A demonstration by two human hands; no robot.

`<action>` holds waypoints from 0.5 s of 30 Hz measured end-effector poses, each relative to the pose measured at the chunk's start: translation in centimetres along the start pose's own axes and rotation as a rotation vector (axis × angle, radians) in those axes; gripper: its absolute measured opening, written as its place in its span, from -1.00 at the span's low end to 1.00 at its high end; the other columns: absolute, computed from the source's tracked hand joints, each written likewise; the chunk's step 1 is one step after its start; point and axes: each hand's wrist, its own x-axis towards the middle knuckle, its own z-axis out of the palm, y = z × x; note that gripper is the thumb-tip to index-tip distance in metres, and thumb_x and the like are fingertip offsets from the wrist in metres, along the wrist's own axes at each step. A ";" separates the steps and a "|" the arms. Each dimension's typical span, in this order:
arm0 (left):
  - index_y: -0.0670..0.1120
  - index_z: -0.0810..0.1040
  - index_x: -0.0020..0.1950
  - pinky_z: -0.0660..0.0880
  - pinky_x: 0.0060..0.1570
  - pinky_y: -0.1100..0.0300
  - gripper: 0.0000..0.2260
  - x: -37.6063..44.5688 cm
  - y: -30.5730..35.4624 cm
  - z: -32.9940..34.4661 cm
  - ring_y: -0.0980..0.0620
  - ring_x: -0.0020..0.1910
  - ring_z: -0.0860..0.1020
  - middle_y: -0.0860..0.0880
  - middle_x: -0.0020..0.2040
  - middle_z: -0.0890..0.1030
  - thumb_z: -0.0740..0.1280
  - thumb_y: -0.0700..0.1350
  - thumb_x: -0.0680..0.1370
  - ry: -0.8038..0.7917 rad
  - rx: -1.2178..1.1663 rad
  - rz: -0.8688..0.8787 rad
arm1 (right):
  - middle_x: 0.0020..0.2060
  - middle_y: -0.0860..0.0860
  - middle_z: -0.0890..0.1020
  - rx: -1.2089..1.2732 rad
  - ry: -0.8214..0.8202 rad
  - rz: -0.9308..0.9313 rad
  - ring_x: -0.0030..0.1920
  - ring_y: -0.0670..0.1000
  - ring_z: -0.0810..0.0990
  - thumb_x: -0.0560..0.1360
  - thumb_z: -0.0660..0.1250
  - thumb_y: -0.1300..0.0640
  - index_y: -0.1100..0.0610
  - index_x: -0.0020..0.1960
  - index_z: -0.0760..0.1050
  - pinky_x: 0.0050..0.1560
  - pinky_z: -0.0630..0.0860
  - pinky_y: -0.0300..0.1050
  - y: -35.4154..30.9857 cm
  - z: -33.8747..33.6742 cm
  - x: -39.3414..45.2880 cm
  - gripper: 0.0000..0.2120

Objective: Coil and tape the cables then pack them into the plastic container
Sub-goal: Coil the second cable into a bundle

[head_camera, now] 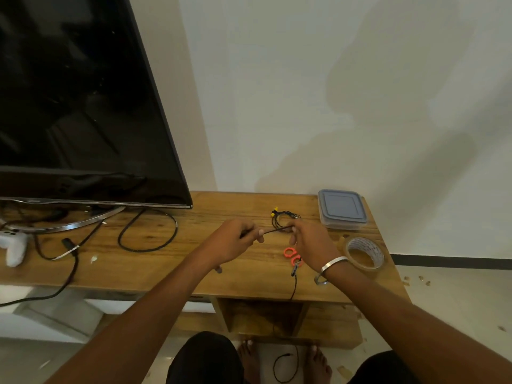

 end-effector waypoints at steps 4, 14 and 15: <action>0.00 0.63 -0.08 0.36 -0.28 0.19 -0.77 0.3 0.3 0.7 0.10 -0.38 0.42 -0.08 -0.33 0.46 0.23 0.02 0.64 -0.008 -0.030 0.008 | 0.06 0.00 0.60 0.097 -0.020 -0.045 0.03 0.03 0.59 0.51 0.23 0.27 0.09 0.26 0.43 0.09 0.54 0.01 -0.2 0.5 -0.6 -0.67; -0.02 0.64 -0.07 0.36 -0.41 0.30 -0.77 0.3 0.4 0.6 0.24 -0.49 0.41 0.05 -0.37 0.46 0.24 0.02 0.63 -0.012 -0.079 -0.006 | -0.28 -0.08 0.56 -0.081 -0.087 -0.148 -0.21 0.04 0.57 0.58 0.12 0.21 0.05 0.22 0.44 0.03 0.44 -0.01 -1.5 0.9 0.1 -0.74; 0.02 0.64 -0.10 0.38 -0.41 0.24 -0.78 0.2 0.1 0.6 0.20 -0.47 0.40 0.02 -0.36 0.46 0.24 0.03 0.63 -0.016 -0.102 -0.017 | -0.28 -0.06 0.57 -0.077 -0.068 -0.131 -0.21 0.05 0.58 0.58 0.12 0.21 0.05 0.20 0.45 0.02 0.48 0.02 -1.3 0.7 0.1 -0.75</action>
